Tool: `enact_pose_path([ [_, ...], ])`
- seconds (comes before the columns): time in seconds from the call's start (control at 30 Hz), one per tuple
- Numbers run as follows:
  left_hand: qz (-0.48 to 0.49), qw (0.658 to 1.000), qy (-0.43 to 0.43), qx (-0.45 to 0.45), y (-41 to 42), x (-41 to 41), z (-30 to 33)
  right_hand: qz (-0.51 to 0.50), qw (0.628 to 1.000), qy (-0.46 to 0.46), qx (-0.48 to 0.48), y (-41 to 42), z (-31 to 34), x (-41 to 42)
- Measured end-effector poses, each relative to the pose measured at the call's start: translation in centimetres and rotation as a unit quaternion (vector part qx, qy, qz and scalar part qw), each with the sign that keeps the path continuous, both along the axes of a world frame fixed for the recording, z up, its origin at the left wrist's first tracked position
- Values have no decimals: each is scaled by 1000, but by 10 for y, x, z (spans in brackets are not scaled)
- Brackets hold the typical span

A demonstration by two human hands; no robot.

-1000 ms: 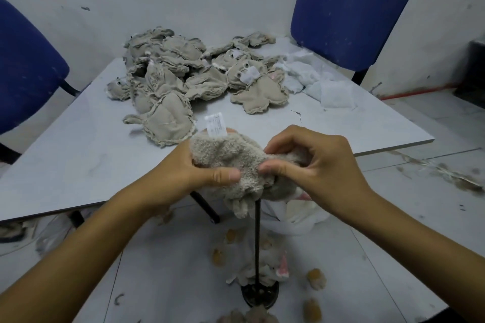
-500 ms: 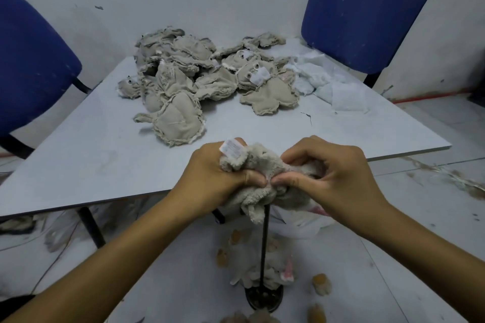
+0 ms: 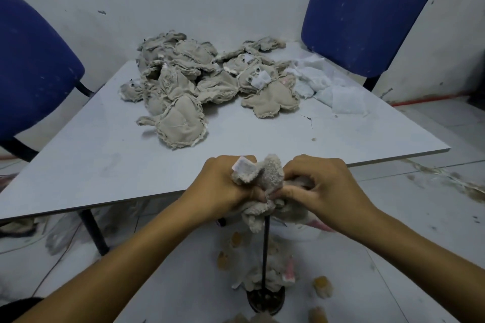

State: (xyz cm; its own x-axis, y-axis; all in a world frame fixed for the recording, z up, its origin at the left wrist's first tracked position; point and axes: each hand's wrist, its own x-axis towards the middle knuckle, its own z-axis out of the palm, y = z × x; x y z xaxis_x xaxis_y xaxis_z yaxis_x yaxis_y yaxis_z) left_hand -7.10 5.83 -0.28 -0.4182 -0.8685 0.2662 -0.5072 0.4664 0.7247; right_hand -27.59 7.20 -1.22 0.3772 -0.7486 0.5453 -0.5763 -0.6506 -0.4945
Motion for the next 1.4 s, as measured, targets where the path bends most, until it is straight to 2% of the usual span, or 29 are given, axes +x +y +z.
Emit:
enact_pose_path([
  [0.07, -8, 991, 133, 5, -1, 1, 5, -16, 998, -38, -53, 2, 5, -3],
  [0.1, -17, 987, 162, -10, -3, 3, 8, -18, 996, -52, -77, 2, 8, -5],
  [0.13, -27, 988, 152, -24, -5, 5, 9, -9, 995, -45, -89, 1, 12, -6],
  [0.17, -36, 994, 100, -27, -6, 6, 8, 2, 996, -7, -84, 0, 13, -5],
  [0.23, -51, 998, -40, -13, -5, 6, 2, 26, 997, 78, 5, -3, 8, 0],
  [0.27, -52, 996, -65, -12, -4, 6, 0, 36, 994, 85, 65, -5, 6, 1],
  [0.3, -52, 997, -47, -19, -6, 7, 0, 41, 991, 71, 104, -8, 7, -1],
  [0.37, -46, 996, 70, -26, -9, 9, 11, 69, 985, 21, 160, -13, 17, -11],
  [0.43, -12, 980, 198, -15, -16, 11, 30, 112, 969, -83, 205, -19, 37, -23],
  [0.5, 30, 949, 312, 26, -28, 11, 46, 107, 951, -224, 184, -32, 57, -30],
  [0.57, 84, 931, 352, 52, -43, 9, 53, 63, 948, -273, 150, -53, 65, -30],
  [0.6, 129, 939, 313, 53, -50, 7, 52, 27, 960, -242, 139, -63, 64, -26],
  [0.63, 182, 954, 234, 43, -57, 6, 47, -11, 973, -186, 133, -74, 58, -22],
  [0.67, 236, 965, 115, 11, -62, 6, 38, -47, 981, -127, 137, -83, 47, -20],
  [0.7, 271, 961, -21, -50, -67, 6, 30, -75, 983, -78, 151, -91, 35, -19],
  [0.73, 268, 947, -124, -125, -71, 4, 24, -93, 980, -38, 171, -98, 21, -20],
  [0.77, 226, 942, -173, -180, -77, 1, 18, -103, 978, 2, 184, -104, 10, -22],
  [0.8, 161, 952, -179, -191, -83, -2, 16, -108, 977, 42, 181, -108, 3, -24],
  [0.87, 56, 977, -176, -109, -93, -8, 16, -100, 978, 88, 162, -118, -1, -28],
  [0.93, 34, 982, -182, -49, -103, -14, 14, -95, 980, 81, 154, -126, -1, -32],
  [1.0, 33, 984, -173, -29, -111, -18, 10, -166, 974, 111, 106, -136, -5, -40],
  [1.07, 23, 983, -181, -38, -118, -23, 6, -294, 938, 177, 49, -144, -11, -50],
  [1.13, 15, 976, -199, -83, -125, -29, 3, -373, 903, 197, 85, -149, -15, -58],
  [1.2, 15, 969, -209, -129, -127, -36, 0, -385, 893, 198, 126, -152, -19, -59],
  [1.3, 30, 972, -156, -172, -128, -45, -3, -338, 923, 168, 74, -150, -20, -60],
  [1.4, 38, 987, -105, -116, -128, -51, -1, -270, 955, 114, 48, -143, -15, -59],
])
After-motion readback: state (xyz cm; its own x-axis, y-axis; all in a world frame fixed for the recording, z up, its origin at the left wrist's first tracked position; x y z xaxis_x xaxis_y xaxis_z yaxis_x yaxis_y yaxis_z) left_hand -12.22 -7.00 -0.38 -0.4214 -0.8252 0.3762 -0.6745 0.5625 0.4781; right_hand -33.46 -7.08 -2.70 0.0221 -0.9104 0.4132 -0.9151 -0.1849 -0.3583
